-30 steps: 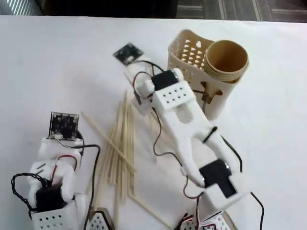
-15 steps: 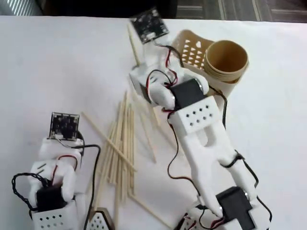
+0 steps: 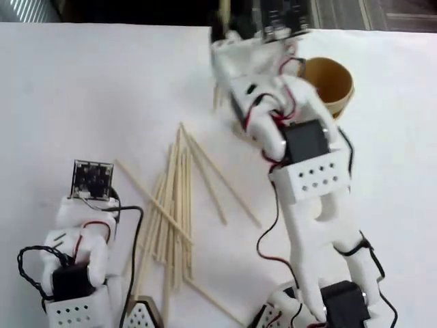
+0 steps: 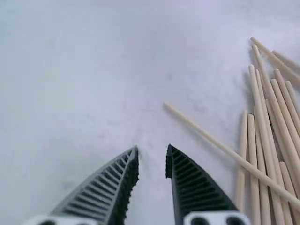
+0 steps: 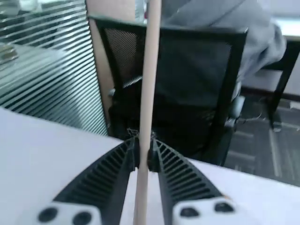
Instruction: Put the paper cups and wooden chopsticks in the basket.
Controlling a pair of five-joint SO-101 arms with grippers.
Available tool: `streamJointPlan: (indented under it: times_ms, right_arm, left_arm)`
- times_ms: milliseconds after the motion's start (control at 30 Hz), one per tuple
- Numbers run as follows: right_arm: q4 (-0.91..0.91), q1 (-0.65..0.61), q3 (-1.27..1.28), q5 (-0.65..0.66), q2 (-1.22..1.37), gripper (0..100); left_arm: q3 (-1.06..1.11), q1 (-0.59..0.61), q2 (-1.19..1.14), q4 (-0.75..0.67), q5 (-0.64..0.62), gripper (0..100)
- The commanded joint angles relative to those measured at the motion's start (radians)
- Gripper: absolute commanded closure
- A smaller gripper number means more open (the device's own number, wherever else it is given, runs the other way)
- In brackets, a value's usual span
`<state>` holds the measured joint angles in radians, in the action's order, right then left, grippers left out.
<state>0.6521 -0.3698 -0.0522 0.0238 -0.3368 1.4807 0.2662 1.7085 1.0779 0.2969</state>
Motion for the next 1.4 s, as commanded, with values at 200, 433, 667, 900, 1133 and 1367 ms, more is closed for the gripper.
streamJointPlan:
  times_ms: [200, 433, 667, 900, 1133, 1367]
  right_arm:
    - [-0.312, 0.180, -0.005, 0.046, 0.008, 98.1]
    - [-0.456, 0.228, -0.005, 0.046, 0.156, 98.1]
    - [-0.490, 0.239, 0.049, 0.083, 0.265, 98.1]
    - [-0.479, 0.237, 0.166, 0.083, 0.262, 97.6]
    - [-0.315, 0.205, 0.166, 0.083, 0.148, 85.0]
    - [-0.015, 0.163, 0.166, 0.083, -0.088, 95.8]
  left_arm:
    - [-0.008, 0.007, 0.007, -0.023, -0.011, 88]
    - [-0.008, 0.007, 0.007, -0.023, -0.011, 88]
    - [-0.005, 0.007, 0.007, -0.043, -0.011, 88]
    - [-0.005, 0.007, 0.007, -0.043, -0.011, 88]
    - [-0.005, 0.007, 0.007, -0.043, -0.011, 88]
    - [-0.017, 0.007, 0.007, -0.043, -0.011, 88]
